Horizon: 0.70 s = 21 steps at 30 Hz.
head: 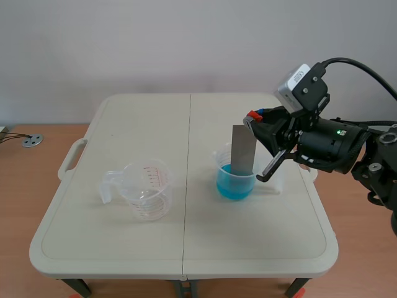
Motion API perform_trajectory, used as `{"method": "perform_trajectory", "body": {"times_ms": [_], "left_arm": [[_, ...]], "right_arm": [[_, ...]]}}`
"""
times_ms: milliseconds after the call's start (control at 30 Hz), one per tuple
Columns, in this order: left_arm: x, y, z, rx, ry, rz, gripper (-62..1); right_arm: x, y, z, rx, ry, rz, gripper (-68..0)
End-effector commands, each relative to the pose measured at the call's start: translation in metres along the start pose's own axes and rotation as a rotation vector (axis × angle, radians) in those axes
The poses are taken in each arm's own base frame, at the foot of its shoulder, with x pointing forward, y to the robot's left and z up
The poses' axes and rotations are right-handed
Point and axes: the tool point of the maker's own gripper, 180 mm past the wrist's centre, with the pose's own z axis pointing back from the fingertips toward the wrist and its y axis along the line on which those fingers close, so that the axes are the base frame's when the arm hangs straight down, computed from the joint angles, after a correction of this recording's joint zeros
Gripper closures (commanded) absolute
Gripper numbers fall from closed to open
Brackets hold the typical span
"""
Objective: Hold the metal plate by the orange handle, dip it into the blue solution, take it out and point at it, then put the plate back in the beaker on the left.
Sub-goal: 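Hold the plate still in the solution, then raise the plate and point at it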
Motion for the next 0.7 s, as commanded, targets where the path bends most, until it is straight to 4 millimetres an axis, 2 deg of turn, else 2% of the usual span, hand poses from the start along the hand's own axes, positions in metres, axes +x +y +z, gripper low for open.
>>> {"method": "perform_trajectory", "body": {"times_ms": [0, 100, 200, 667], "left_arm": [[0.025, -0.002, -0.004, -0.010, -0.070, -0.018, -1.5], [0.044, -0.006, -0.006, -0.020, -0.117, -0.035, -1.5], [0.055, -0.008, -0.007, -0.028, -0.130, -0.049, -1.5], [0.071, -0.011, -0.008, -0.035, -0.167, -0.066, -1.5]], "right_arm": [[0.017, -0.009, 0.002, -0.006, -0.045, 0.033, -1.3], [0.023, -0.011, 0.003, -0.008, -0.054, 0.056, -1.3], [0.029, -0.014, 0.004, -0.008, -0.060, 0.079, -1.3], [0.063, -0.027, 0.013, -0.020, -0.105, 0.200, -1.3]]}}
